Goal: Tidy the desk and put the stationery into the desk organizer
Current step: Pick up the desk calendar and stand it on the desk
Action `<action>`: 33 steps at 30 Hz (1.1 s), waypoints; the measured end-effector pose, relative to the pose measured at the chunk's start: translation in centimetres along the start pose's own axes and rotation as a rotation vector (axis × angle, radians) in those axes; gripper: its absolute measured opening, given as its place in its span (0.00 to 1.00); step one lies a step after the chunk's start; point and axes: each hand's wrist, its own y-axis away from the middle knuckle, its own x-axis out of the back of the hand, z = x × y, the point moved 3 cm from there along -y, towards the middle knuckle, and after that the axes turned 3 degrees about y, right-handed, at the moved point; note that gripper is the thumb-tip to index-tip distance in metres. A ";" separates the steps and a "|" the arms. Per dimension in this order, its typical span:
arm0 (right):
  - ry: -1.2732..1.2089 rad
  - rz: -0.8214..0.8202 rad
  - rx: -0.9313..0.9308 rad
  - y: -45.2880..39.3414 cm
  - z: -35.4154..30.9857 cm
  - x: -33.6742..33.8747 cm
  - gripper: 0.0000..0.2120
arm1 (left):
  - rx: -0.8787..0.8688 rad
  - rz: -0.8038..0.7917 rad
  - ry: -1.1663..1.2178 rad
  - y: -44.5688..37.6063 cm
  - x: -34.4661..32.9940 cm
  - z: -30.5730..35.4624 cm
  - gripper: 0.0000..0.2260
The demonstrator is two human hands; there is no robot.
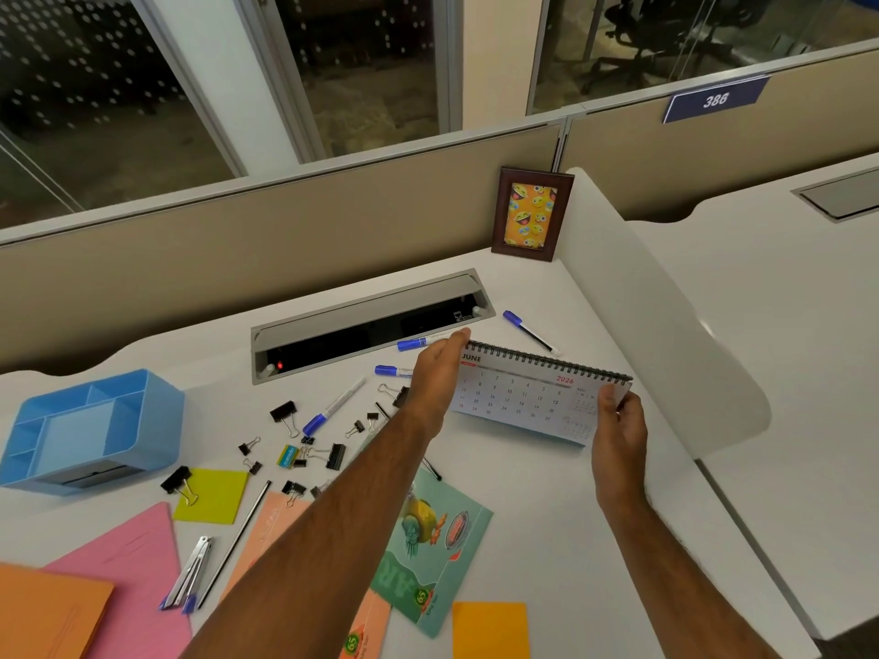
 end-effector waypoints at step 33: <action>-0.113 -0.040 0.129 -2.4 1.6 -1.5 0.12 | -0.077 -0.029 0.002 -5.6 -1.2 2.8 0.26</action>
